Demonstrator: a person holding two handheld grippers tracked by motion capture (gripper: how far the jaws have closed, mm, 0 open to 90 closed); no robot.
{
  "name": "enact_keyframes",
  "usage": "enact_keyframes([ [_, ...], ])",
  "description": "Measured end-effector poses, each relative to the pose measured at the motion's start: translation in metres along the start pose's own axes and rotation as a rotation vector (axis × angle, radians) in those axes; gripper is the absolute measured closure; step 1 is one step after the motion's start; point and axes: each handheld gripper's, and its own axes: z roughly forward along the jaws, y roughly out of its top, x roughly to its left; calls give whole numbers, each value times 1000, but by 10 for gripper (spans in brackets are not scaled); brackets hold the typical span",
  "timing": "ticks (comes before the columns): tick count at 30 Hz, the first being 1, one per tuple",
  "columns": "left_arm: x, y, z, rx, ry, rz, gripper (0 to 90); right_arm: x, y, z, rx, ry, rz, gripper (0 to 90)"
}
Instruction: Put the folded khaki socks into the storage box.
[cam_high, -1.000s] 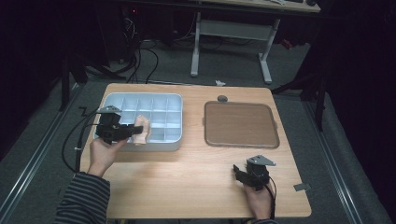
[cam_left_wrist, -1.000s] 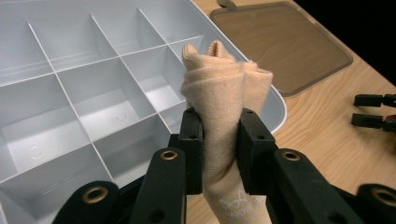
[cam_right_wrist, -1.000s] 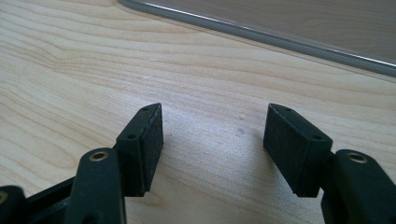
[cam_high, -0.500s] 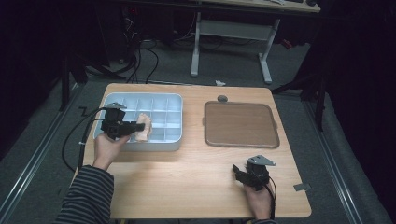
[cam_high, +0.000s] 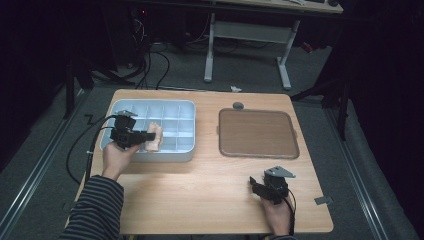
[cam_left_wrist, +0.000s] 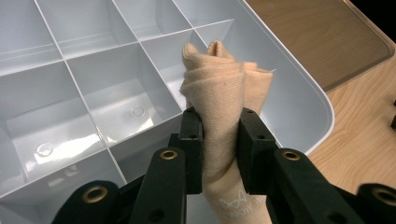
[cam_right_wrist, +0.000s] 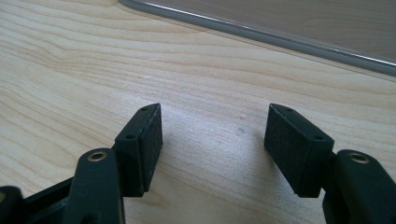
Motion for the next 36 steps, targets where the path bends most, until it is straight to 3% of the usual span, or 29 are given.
enact_keyframes([
  [11, 7, -1, 7, 28, 15, -23, 742, 0, 0, 0, -1, 2, -1, 372],
  [36, 15, -6, 16, 94, 49, -23, 741, 0, 0, 0, 2, 0, -5, 369],
])
